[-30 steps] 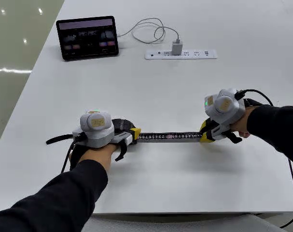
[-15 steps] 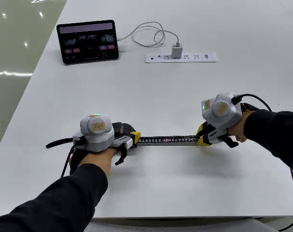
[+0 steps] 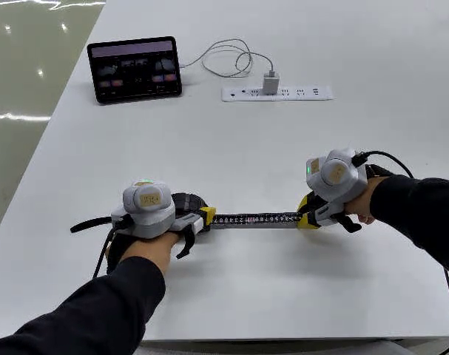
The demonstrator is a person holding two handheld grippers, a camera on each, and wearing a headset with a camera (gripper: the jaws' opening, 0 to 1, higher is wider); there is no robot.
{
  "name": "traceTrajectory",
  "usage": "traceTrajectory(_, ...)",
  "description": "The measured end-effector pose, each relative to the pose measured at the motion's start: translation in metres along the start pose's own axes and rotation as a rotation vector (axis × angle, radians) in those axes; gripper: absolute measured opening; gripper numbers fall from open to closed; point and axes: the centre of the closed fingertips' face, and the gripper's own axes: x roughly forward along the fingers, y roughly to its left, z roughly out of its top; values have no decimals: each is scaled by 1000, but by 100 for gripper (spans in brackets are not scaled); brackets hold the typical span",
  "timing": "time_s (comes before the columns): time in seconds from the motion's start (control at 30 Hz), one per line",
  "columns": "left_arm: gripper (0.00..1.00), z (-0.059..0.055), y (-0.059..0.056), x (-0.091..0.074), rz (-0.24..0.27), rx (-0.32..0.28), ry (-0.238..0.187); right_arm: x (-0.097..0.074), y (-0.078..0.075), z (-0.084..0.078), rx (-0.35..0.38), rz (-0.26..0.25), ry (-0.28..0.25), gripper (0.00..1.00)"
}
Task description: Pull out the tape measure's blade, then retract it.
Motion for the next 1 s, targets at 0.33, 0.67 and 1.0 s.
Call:
traceTrajectory(0.33, 59, 0, 0, 0, -2, -2, 0, 4, -1, 5, -1, -1, -10, 11)
traceTrajectory(0.67, 59, 0, 0, 1, -2, -1, -1, 7, -1, 10, -6, 0, -14, 11)
traceTrajectory(1.0, 59, 0, 0, 0, -3, -1, 1, 10, 1, 17, -6, -2, -22, 11)
